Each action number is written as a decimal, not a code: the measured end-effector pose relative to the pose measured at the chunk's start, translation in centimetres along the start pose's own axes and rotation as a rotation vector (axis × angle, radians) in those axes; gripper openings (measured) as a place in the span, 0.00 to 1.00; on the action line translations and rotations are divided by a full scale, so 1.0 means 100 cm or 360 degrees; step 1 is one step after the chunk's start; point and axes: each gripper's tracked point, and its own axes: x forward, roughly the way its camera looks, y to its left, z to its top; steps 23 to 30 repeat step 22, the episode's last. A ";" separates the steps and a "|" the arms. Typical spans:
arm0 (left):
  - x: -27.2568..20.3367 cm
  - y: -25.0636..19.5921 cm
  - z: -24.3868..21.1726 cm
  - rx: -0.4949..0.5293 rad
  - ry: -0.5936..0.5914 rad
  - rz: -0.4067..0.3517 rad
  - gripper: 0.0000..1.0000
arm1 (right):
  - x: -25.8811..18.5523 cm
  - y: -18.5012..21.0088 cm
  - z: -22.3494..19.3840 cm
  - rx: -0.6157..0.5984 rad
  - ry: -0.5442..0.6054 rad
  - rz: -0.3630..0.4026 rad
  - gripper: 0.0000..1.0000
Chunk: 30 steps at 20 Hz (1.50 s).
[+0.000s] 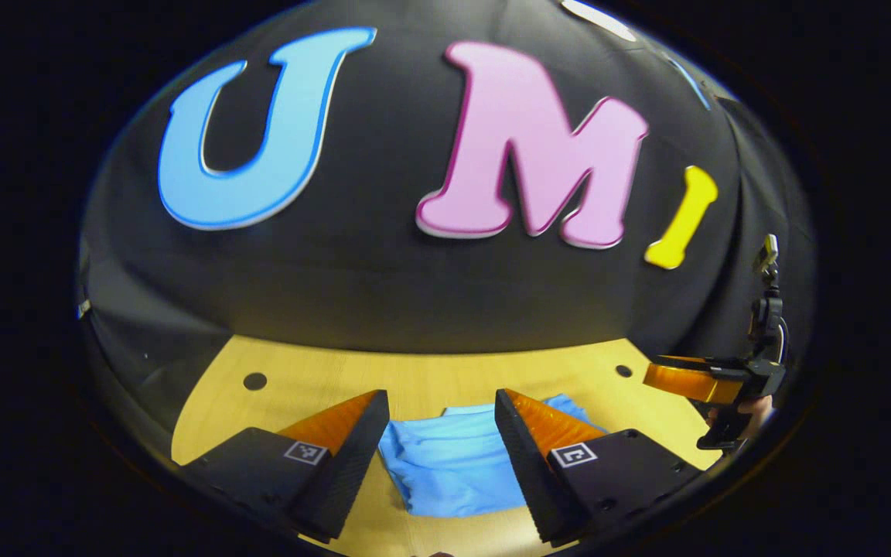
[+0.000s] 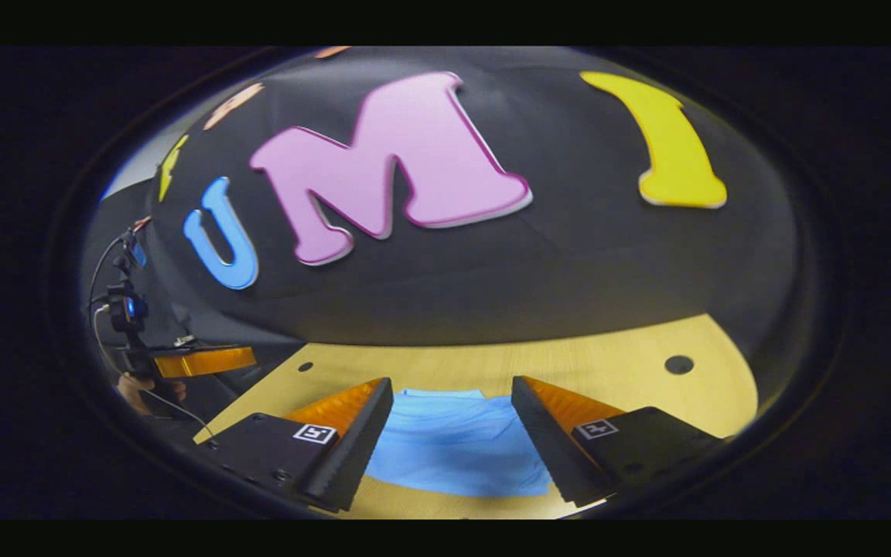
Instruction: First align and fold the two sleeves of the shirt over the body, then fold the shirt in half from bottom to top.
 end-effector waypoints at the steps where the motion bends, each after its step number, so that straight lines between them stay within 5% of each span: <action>1: -0.026 -0.012 0.007 -0.0014 -0.0049 -0.0032 0.89 | -0.021 0.016 0.011 -0.0028 -0.0050 0.0000 0.96; 9: -0.223 -0.062 -0.008 -0.0167 -0.0219 -0.0176 0.91 | -0.187 0.104 0.033 -0.0190 -0.0300 -0.0077 0.96; 17: -0.352 -0.064 -0.049 -0.0104 -0.0374 -0.0046 0.91 | -0.319 0.164 0.014 -0.0369 -0.0422 -0.0147 0.96; 22: -0.388 -0.089 -0.058 -0.0015 -0.0430 -0.0015 0.91 | -0.353 0.204 0.008 -0.0538 -0.0480 -0.0101 0.96; 30: -0.388 -0.089 -0.058 -0.0015 -0.0430 -0.0015 0.91 | -0.353 0.204 0.008 -0.0538 -0.0480 -0.0101 0.96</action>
